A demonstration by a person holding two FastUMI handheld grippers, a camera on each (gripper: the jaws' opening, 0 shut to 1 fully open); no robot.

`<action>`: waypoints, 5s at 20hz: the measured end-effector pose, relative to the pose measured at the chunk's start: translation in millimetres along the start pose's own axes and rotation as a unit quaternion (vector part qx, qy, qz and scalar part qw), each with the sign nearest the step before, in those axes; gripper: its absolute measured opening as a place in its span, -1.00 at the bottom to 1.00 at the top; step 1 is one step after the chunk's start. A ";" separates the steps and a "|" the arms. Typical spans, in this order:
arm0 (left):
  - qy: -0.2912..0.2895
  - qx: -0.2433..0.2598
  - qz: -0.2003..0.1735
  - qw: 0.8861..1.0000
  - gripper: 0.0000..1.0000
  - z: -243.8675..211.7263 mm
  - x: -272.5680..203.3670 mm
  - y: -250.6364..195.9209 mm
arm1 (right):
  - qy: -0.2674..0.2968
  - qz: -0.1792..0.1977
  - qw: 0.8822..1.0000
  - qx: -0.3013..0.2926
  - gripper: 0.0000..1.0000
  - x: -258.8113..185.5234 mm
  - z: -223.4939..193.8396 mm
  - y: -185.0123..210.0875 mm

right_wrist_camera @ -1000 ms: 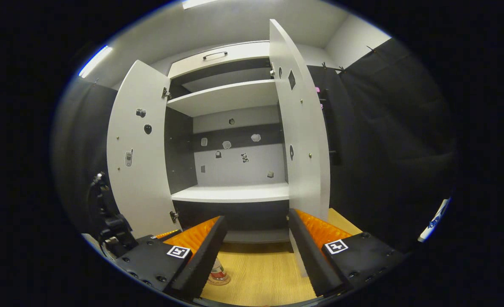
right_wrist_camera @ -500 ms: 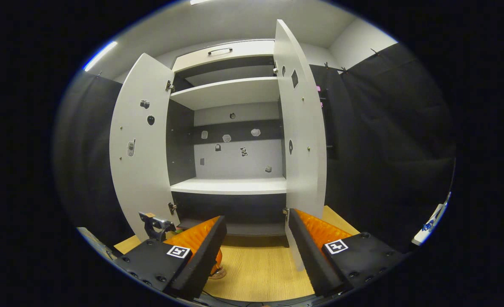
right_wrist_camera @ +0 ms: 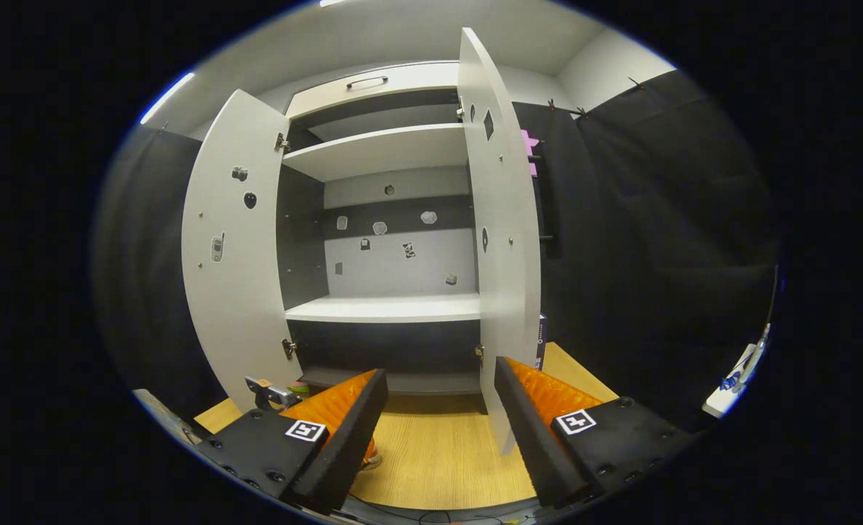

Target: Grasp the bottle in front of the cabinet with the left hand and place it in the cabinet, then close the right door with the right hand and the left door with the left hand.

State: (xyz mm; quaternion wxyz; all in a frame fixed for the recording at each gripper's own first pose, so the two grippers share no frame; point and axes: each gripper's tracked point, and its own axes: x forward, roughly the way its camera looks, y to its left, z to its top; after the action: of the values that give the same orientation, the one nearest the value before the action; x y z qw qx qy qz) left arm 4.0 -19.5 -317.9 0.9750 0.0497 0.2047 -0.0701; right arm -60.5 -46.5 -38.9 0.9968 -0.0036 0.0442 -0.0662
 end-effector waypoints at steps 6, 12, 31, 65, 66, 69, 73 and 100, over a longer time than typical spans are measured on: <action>-0.035 -0.021 -0.035 0.999 0.43 77.0 -40.6 -14.9 | 0.002 -0.006 1.000 0.010 0.97 5.0 -2.6 -6.3; -0.101 -0.020 -0.054 0.993 0.43 191.9 -77.7 -22.0 | 0.004 -0.004 1.000 0.019 0.97 11.2 -4.8 -9.0; -0.151 -0.028 -0.081 0.985 0.43 412.9 31.1 -30.8 | -0.033 -0.082 0.996 0.018 0.97 -6.4 11.1 -68.1; -0.018 0.022 -0.057 0.998 0.82 370.0 238.2 -36.9 | -0.028 -0.167 0.985 0.030 0.97 -35.1 0.3 -99.7; -0.028 0.021 -0.057 0.998 0.84 374.0 235.8 -36.0 | -0.029 -0.166 0.985 0.031 0.97 -36.2 0.4 -99.8; -0.063 0.016 -0.068 0.996 0.87 391.9 220.4 -40.2 | -0.029 -0.165 0.985 0.032 0.97 -36.9 -1.7 -99.8; -0.125 0.007 -0.078 0.989 0.87 423.0 187.5 -44.6 | -0.029 -0.157 0.987 0.035 0.97 -39.8 -3.0 -96.8; -0.189 -0.064 0.019 0.980 0.88 290.9 -94.3 10.0 | -0.034 0.008 0.999 0.034 0.96 -0.3 19.0 -39.0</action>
State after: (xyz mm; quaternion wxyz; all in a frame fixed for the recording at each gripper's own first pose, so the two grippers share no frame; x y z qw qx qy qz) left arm 34.2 -35.2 -13.9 0.9985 -0.0229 0.0196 -0.0468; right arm -64.2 -85.1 -19.5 0.9978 0.0284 0.0083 -0.0598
